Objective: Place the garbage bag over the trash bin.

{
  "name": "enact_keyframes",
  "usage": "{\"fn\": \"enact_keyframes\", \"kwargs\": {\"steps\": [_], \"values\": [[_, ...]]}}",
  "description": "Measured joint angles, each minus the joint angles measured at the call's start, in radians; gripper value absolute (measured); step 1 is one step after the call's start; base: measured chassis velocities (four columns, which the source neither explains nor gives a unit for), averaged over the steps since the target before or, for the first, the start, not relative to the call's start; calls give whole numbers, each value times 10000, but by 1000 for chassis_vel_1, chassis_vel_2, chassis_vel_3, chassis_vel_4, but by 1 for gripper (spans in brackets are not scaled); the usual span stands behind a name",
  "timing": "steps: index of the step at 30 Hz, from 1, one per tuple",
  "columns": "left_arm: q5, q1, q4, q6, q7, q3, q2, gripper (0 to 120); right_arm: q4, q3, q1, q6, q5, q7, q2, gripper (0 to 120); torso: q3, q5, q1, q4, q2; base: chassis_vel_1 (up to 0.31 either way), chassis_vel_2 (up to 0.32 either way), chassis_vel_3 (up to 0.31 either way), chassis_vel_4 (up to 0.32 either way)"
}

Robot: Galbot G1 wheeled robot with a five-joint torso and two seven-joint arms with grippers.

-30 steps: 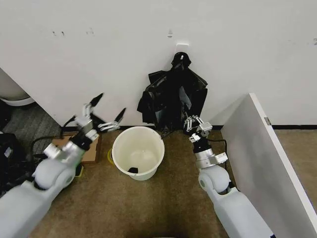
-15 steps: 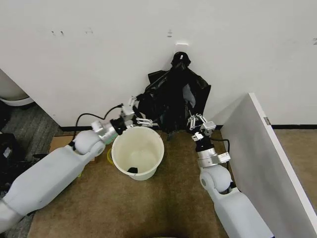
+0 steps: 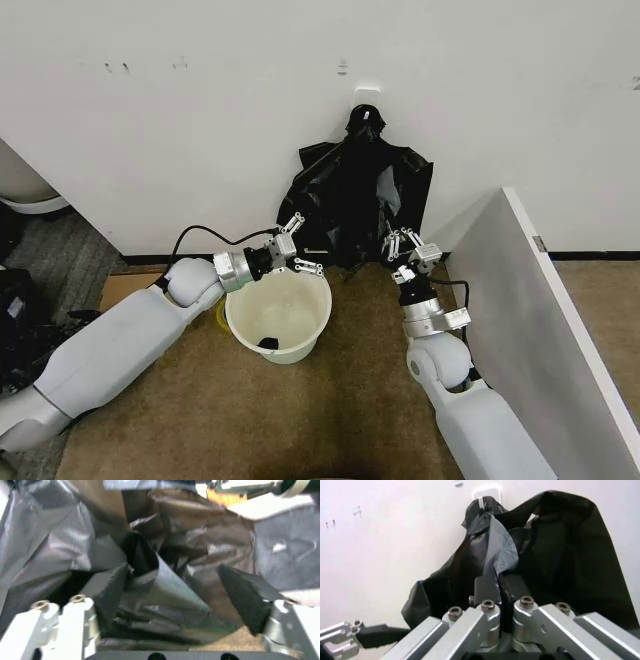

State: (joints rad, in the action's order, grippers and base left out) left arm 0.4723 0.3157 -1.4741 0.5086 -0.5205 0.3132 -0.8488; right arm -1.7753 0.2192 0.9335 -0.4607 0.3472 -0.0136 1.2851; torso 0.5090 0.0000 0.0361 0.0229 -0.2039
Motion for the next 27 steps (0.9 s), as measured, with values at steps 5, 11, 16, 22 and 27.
{"fn": "enact_keyframes", "kwargs": {"steps": [5,11,16,22,27], "values": [[-83,116,135,-31,53,-143,-69,53,-1,13,-7,-9,2,-2,-57,0,-1,0,0,-1,0,0,0,0,0],[-129,224,206,-66,56,-327,-139,32,-6,47,7,-24,7,-6,-70,0,-1,0,0,1,-1,0,0,0,0],[-91,487,201,-89,-151,-726,-109,14,-49,87,49,-31,43,-3,-127,0,-1,0,0,1,-1,0,0,0,0],[237,1238,-79,-105,-666,-1554,4,0,-153,94,139,-30,295,41,-182,0,-1,0,0,1,-2,0,0,0,0],[1399,2953,-921,-284,-853,-2953,61,0,-354,113,345,-39,391,142,-176,0,-1,0,0,0,-2,0,0,0,0]]}}
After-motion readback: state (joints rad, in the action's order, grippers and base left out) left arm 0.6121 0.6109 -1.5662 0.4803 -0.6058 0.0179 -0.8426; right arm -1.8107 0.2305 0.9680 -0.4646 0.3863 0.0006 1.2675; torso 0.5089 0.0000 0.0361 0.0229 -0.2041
